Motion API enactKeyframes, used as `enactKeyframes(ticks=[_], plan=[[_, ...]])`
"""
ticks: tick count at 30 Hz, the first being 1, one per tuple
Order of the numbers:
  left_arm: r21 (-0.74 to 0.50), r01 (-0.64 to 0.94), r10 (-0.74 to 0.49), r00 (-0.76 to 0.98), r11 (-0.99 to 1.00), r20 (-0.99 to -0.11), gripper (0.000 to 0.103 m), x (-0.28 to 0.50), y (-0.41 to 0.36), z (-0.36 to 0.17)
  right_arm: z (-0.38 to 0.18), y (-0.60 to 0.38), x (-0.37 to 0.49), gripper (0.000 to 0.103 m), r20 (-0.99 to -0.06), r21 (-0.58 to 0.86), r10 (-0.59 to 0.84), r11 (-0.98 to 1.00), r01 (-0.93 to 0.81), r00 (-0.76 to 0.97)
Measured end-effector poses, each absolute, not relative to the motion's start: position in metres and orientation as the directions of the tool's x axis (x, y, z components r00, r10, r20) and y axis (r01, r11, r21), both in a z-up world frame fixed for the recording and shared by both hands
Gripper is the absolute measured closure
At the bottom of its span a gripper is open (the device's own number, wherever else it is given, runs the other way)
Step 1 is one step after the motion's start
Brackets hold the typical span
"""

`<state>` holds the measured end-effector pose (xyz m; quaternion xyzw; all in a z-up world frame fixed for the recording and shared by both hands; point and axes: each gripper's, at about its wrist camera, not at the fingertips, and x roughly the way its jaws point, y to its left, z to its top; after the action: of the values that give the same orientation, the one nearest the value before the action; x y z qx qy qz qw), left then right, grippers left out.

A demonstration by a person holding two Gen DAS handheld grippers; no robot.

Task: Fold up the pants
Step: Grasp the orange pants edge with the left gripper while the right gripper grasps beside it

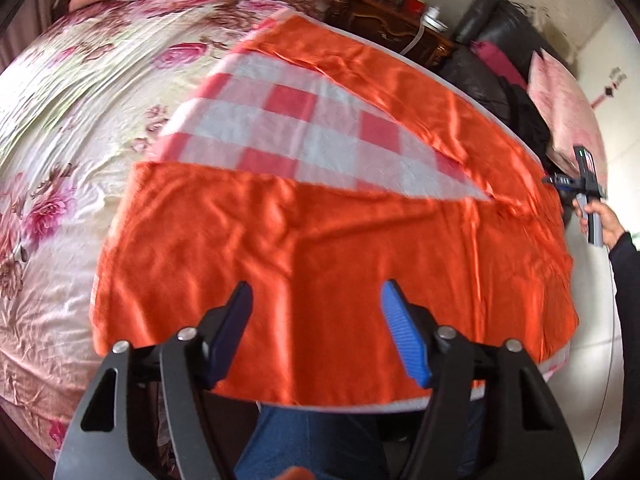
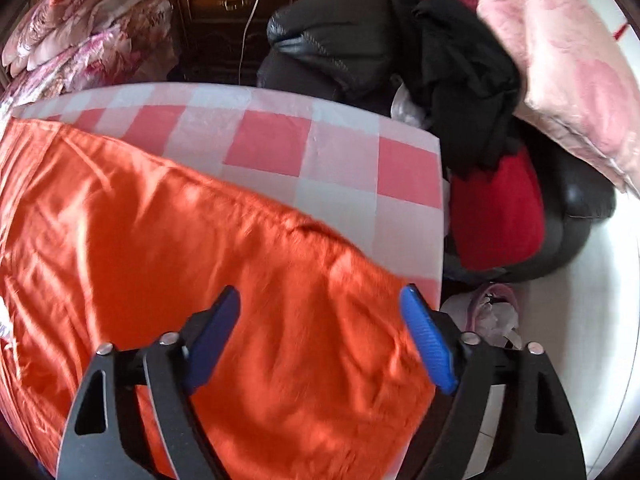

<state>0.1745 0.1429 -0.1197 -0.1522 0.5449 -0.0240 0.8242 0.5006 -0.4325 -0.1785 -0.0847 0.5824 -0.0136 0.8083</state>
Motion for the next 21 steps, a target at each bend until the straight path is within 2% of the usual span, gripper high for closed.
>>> enactKeyframes(ticks=[3, 4, 5, 7, 8, 9, 10, 16, 21], plan=[[-0.316, -0.152, -0.231, 0.41, 0.937, -0.883, 0.045, 0.195, 0.158, -0.115, -0.187, -0.431, 0.507, 0.027, -0.947, -0.1, -0.059, 0.988, -0.115, 0.315], [-0.329, -0.155, -0.241, 0.412, 0.932, -0.878, 0.047, 0.202, 0.161, -0.114, -0.19, -0.43, 0.51, 0.036, -0.95, -0.102, -0.058, 0.986, -0.129, 0.307], [-0.345, -0.157, -0.254, 0.419, 0.926, -0.872, 0.049, 0.214, 0.164, -0.111, -0.189, -0.429, 0.509, 0.039, -0.948, -0.088, -0.043, 0.988, -0.13, 0.316], [-0.359, -0.163, -0.26, 0.435, 0.919, -0.862, 0.05, 0.236, 0.168, -0.105, -0.185, -0.432, 0.504, 0.068, -0.943, -0.052, -0.009, 0.991, -0.122, 0.332], [-0.372, -0.167, -0.266, 0.447, 0.913, -0.854, 0.054, 0.252, 0.171, -0.101, -0.181, -0.433, 0.501, 0.076, -0.939, -0.038, 0.004, 0.993, -0.116, 0.344], [-0.389, -0.169, -0.277, 0.458, 0.905, -0.844, 0.056, 0.267, 0.173, -0.098, -0.175, -0.432, 0.496, 0.094, -0.932, -0.032, 0.011, 0.993, -0.111, 0.363], [-0.409, -0.179, -0.287, 0.471, 0.895, -0.834, 0.056, 0.287, 0.177, -0.094, -0.166, -0.429, 0.488, 0.097, -0.919, -0.029, 0.018, 0.993, -0.114, 0.393], [-0.561, -0.279, -0.374, 0.51, 0.78, -0.775, 0.057, 0.421, 0.207, -0.089, -0.101, -0.395, 0.404, 0.099, -0.818, -0.008, 0.089, 0.986, -0.166, 0.568], [-0.615, -0.366, -0.435, 0.467, 0.698, -0.77, 0.057, 0.529, 0.212, -0.115, -0.069, -0.363, 0.313, 0.099, -0.752, 0.119, 0.246, 0.963, -0.241, 0.611]])
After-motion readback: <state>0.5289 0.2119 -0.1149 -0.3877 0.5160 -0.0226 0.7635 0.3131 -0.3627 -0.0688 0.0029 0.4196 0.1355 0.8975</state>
